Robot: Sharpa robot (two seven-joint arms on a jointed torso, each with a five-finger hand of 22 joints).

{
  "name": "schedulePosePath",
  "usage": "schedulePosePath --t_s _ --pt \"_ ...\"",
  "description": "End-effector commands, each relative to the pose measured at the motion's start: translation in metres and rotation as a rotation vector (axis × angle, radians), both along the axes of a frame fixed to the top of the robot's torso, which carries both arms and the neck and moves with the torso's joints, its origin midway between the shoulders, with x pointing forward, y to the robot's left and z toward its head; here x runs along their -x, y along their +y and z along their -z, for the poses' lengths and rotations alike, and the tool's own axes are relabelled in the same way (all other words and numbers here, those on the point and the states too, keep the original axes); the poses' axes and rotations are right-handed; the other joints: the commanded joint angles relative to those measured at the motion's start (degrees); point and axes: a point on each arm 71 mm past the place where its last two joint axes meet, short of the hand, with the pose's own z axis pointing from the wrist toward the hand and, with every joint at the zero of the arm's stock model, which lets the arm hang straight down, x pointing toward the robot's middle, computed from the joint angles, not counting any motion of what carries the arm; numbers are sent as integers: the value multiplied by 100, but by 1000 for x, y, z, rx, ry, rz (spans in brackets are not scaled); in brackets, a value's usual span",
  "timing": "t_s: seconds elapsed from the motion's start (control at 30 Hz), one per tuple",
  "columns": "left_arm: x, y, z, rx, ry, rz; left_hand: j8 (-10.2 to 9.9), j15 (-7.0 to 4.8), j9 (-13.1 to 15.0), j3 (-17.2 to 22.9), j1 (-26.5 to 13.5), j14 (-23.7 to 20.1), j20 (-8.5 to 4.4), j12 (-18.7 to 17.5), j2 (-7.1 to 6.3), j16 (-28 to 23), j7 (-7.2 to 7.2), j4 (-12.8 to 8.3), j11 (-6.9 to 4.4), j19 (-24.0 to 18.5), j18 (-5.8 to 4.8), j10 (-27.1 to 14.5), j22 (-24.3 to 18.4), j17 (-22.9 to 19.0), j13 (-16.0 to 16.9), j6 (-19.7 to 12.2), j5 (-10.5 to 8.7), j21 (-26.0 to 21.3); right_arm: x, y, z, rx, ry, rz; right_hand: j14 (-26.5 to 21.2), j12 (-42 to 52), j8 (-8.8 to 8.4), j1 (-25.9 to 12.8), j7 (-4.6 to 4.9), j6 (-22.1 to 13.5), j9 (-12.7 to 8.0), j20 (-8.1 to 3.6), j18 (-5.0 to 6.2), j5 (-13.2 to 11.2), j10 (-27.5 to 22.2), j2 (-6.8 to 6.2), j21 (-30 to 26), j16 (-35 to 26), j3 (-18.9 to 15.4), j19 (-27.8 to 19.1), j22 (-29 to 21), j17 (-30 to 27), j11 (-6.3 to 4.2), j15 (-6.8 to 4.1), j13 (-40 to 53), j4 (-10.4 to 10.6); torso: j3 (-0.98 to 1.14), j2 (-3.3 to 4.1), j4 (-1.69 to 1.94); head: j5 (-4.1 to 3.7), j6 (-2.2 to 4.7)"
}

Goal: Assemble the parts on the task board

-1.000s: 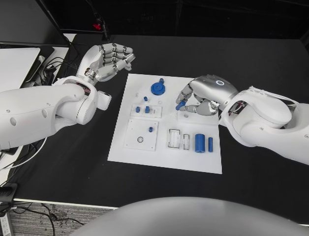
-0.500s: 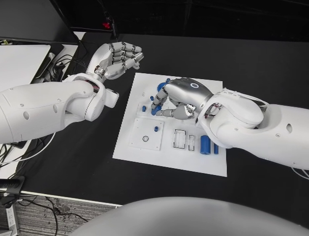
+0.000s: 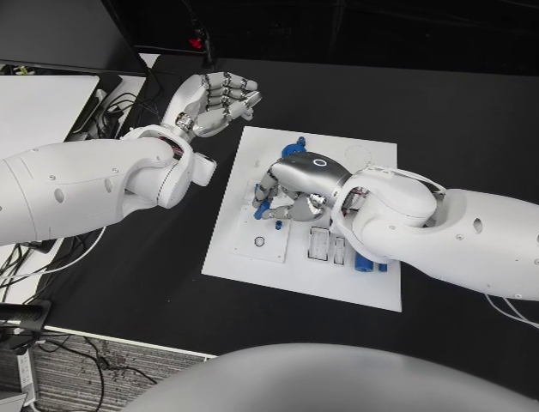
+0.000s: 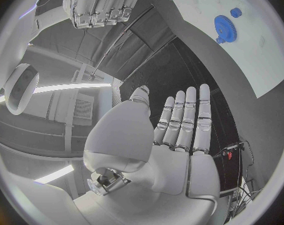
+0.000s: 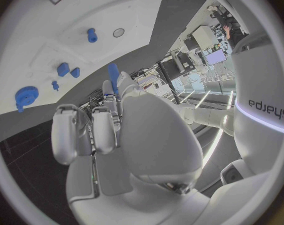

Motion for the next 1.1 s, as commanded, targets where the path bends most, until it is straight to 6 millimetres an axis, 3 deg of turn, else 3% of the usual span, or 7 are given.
schedulePosePath --t_s 0.03,1.1 --pt "0 -1 -2 4 -6 3 16 -9 -8 -20 38 22 1 19 -1 37 302 2 -4 47 55 -48 -8 -6 -9 -26 22 39 3 5 6 65 34 -56 219 -40 15 13 17 30 10 -30 9 38 39 31 19 19 30 192 1076 -18 5 -22 5 -6 1 -5 0 2 0" --pt "1 -2 -2 5 -6 4 27 -9 -9 -33 49 16 1 33 7 50 302 3 -3 47 54 -57 -11 -14 -10 -33 28 40 5 23 25 203 -1 -101 219 -126 -30 36 48 -3 -5 -13 10 44 13 35 12 14 65 189 1074 -29 32 1 4 -36 -1 1 -1 25 0"
